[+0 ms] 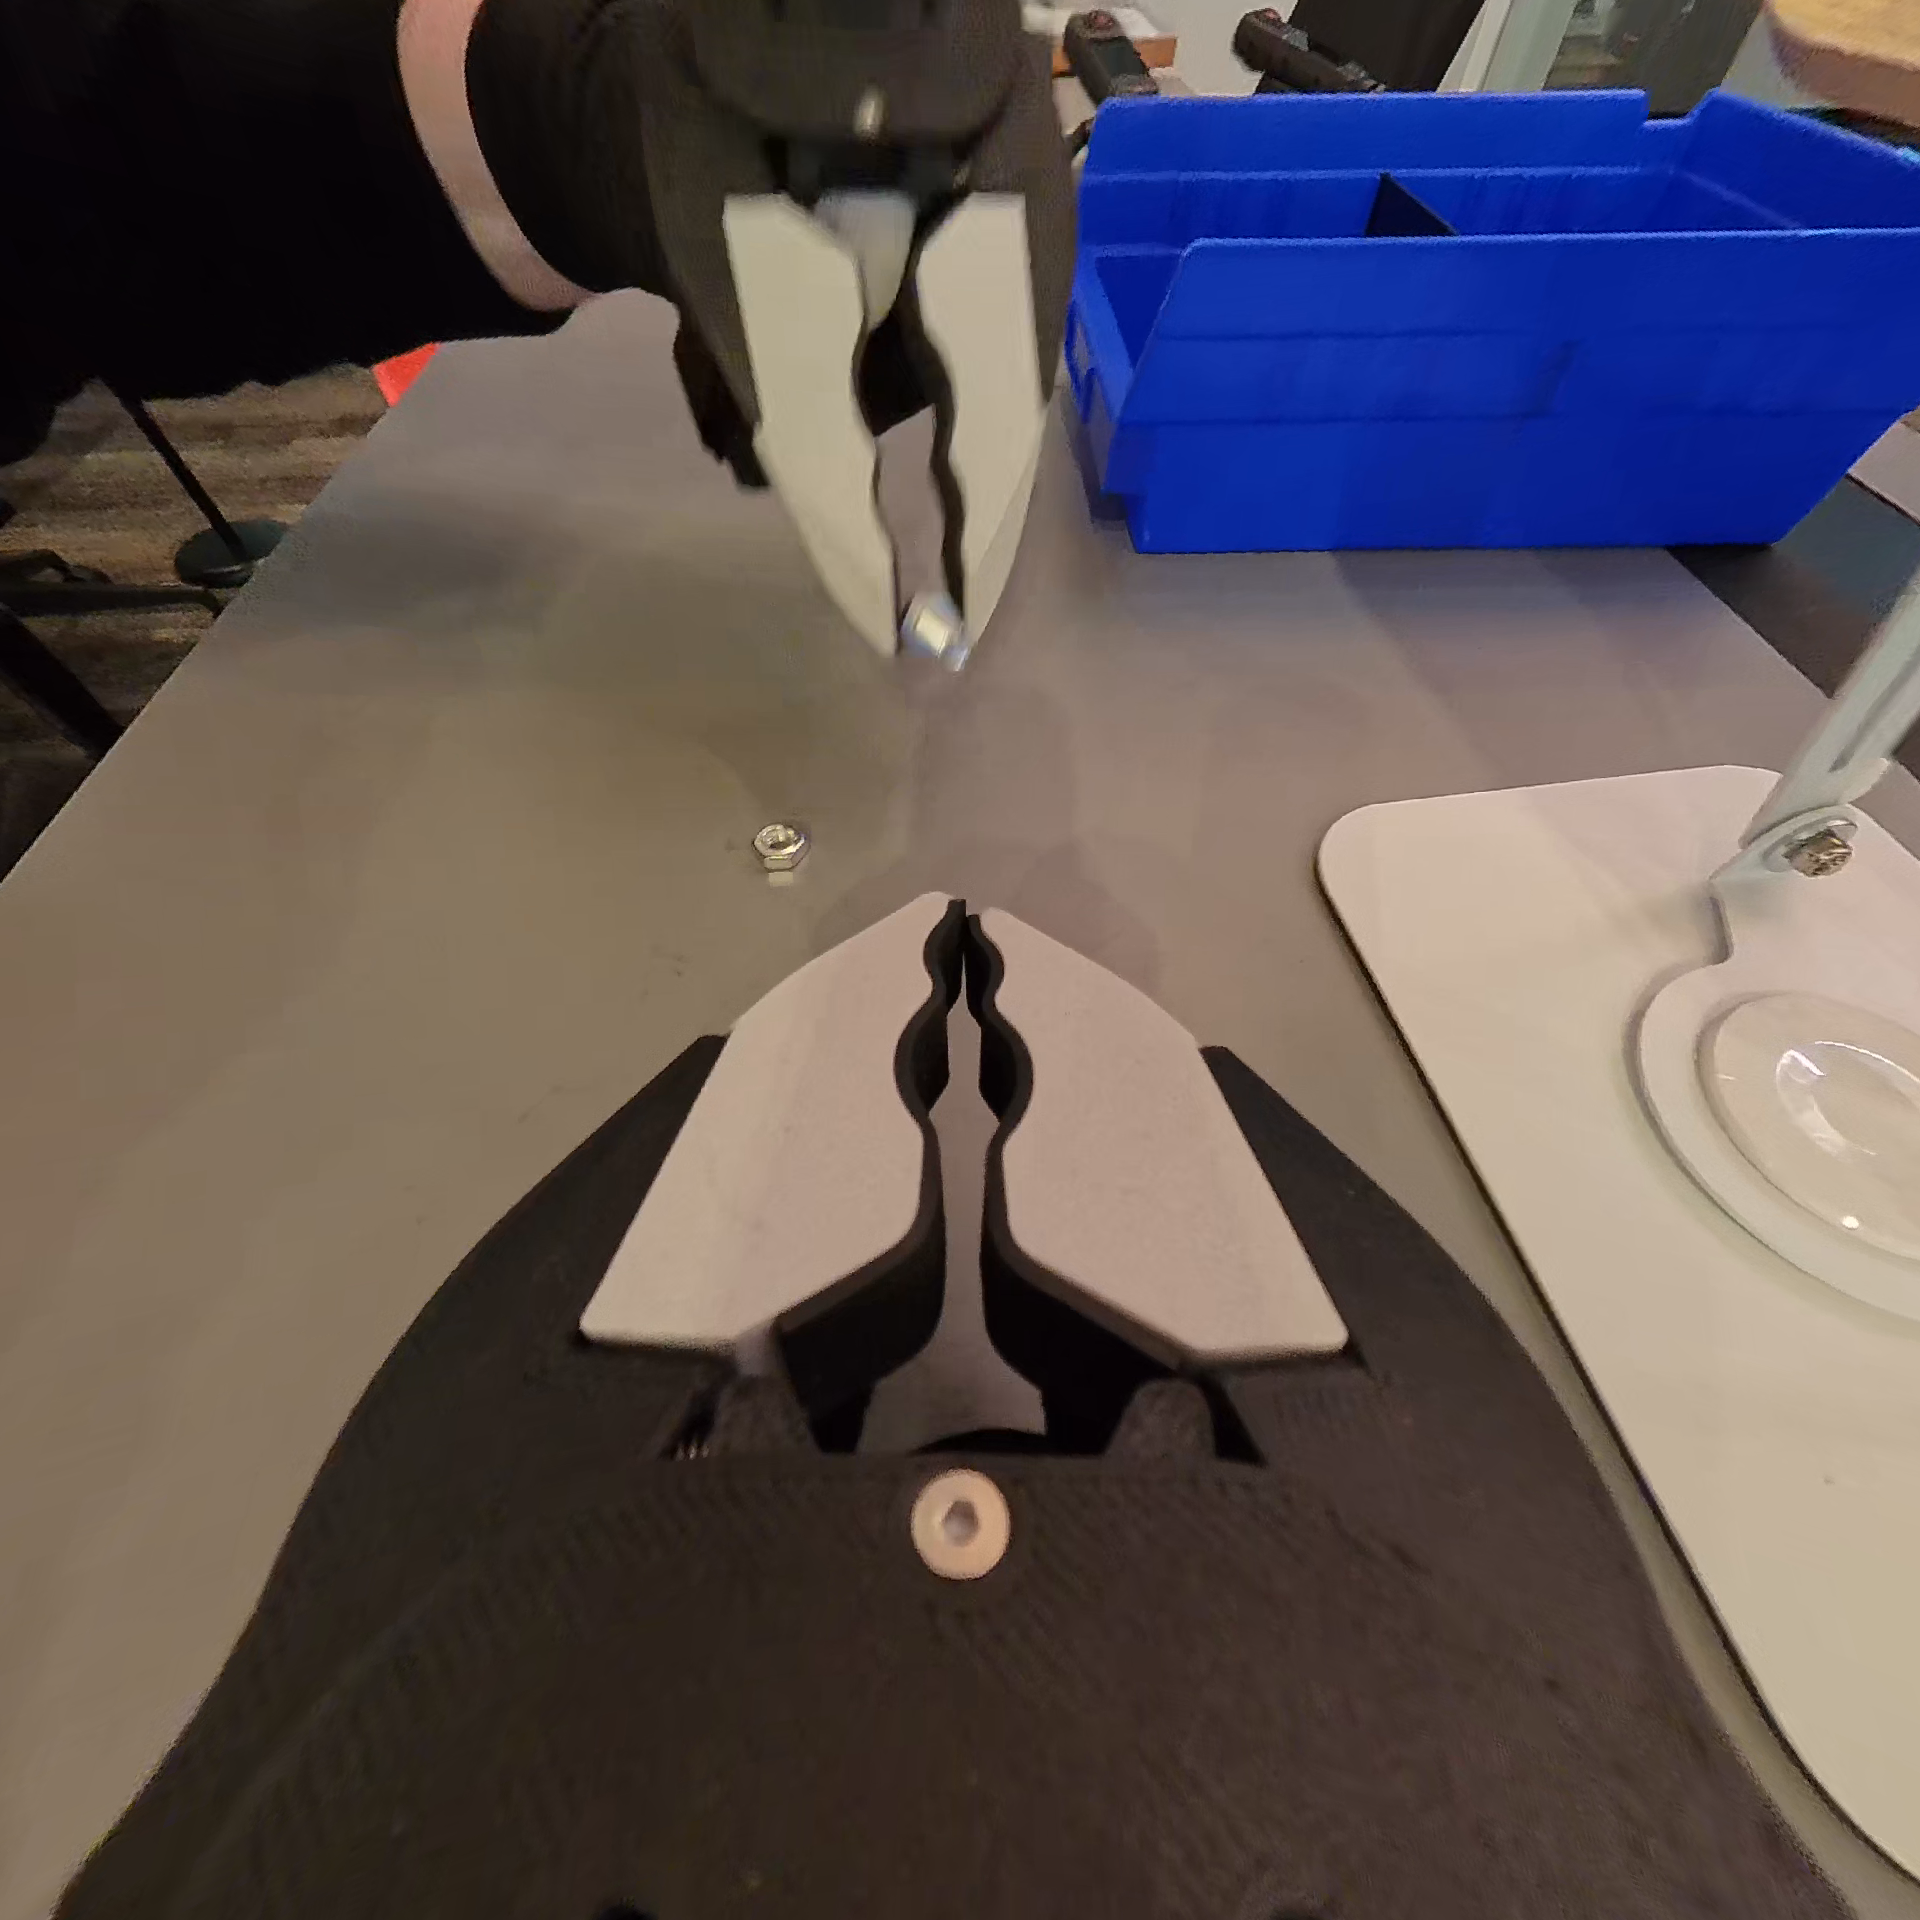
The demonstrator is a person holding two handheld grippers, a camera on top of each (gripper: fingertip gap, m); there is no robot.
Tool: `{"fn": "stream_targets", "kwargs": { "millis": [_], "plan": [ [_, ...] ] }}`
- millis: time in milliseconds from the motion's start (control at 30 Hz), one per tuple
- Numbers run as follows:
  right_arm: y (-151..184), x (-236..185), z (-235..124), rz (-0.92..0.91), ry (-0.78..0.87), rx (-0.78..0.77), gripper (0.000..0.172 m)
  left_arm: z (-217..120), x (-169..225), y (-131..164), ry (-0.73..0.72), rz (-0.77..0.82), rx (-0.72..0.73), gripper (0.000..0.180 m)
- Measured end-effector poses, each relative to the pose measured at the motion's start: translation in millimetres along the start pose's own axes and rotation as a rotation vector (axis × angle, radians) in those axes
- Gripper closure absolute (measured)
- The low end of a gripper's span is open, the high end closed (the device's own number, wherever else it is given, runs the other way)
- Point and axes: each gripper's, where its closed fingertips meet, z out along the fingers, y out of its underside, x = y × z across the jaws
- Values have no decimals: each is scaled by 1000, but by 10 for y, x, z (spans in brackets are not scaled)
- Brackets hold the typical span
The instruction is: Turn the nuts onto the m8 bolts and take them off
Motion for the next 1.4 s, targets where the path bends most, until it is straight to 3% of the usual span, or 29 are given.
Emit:
{"fn": "stream_targets", "kwargs": {
  "millis": [200, 300, 467, 733, 900, 1167, 1400],
  "plan": [
    [45, -248, 206, -14, -106, -89, 158, -695, 30, -797, 153, -16, 737, 166],
    [89, -427, 404, -64, -152, -174, 151, -859, -83, -904, 199, -3, 887, 165],
    [178, -540, 658, -103, -185, -338, 145, -981, -184, -850, 202, -11, 995, 165],
    [290, -494, 860, -30, -160, -494, 145, -1062, -183, -807, 191, -15, 1010, 165],
    [280, -519, 858, 115, -51, -508, 147, -1139, -180, -789, 172, -13, 1019, 165],
    [297, -484, 871, 241, 253, -566, 150, -1240, -182, -753, 158, -16, 1047, 165],
    [295, -464, 897, 254, 331, -569, 147, -1235, -181, -738, 168, -20, 1046, 165]
  ]
}}
